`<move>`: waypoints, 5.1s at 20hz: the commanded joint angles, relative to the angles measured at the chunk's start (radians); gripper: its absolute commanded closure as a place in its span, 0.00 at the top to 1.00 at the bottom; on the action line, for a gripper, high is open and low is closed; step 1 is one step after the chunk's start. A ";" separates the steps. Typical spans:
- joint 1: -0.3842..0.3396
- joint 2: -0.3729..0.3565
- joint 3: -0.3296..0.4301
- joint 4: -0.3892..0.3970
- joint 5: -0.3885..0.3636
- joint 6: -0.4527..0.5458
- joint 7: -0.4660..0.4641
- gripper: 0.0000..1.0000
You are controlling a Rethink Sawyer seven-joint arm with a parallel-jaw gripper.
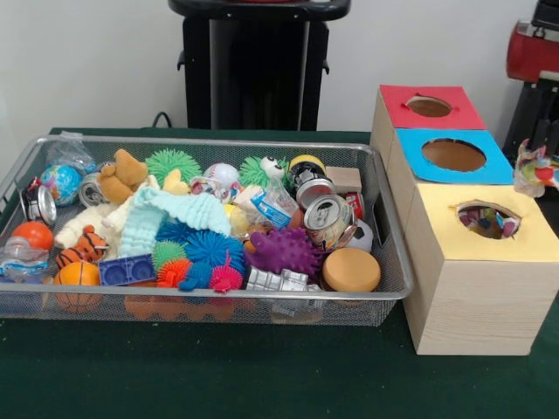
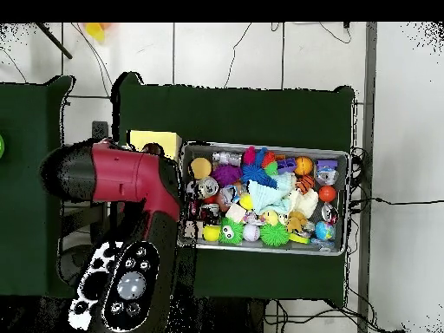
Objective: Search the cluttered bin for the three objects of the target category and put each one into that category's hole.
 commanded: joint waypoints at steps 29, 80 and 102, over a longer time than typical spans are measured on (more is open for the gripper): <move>-0.070 0.102 0.039 0.054 -0.037 -0.070 0.141 0.00; -0.112 0.175 0.007 -0.087 -0.064 0.043 0.123 0.00; -0.111 0.115 0.057 -0.019 -0.020 0.066 0.101 0.00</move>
